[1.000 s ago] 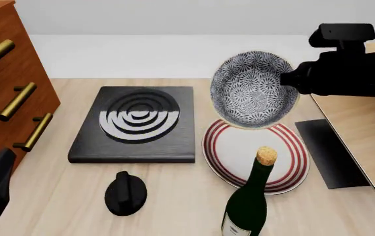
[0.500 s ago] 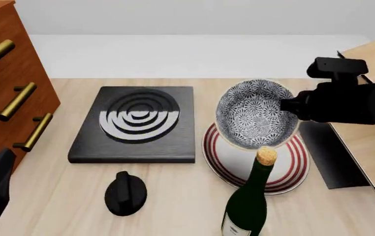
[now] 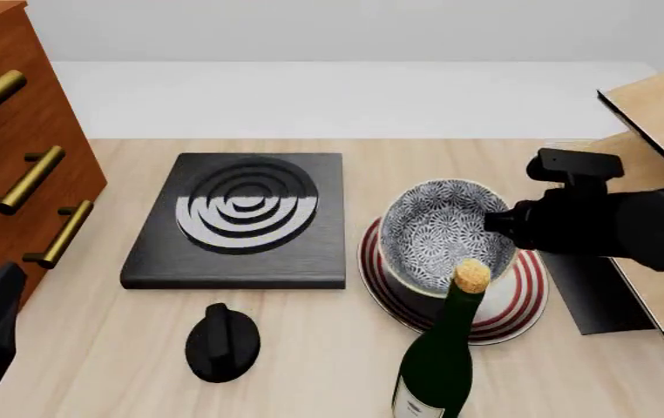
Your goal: Pick up the akita bowl and put it on the plate.
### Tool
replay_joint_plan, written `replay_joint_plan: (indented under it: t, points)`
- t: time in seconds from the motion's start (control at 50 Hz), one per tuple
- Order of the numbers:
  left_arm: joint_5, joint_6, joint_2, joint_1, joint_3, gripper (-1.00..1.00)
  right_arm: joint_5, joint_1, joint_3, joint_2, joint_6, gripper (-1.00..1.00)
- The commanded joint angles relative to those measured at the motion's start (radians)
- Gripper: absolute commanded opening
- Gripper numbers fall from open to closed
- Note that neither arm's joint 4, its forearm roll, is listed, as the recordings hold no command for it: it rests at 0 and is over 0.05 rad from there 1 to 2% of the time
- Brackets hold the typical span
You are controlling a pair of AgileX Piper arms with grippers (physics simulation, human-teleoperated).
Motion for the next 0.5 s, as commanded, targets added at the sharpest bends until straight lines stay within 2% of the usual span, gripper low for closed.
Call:
replay_joint_plan:
  t: [0.02,0.22,0.5]
  points:
    - [-0.004,-0.001,0.007,0.006,-0.002,1.00,-0.064,0.000,0.042,0.048,0.023,-1.00]
    - [-0.006,0.000,0.012,0.005,-0.001,1.00,-0.096,-0.022,0.050,0.080,0.013,-1.00]
    - [-0.010,0.001,0.013,0.002,0.000,1.00,-0.091,-0.055,0.037,0.086,-0.039,-1.00]
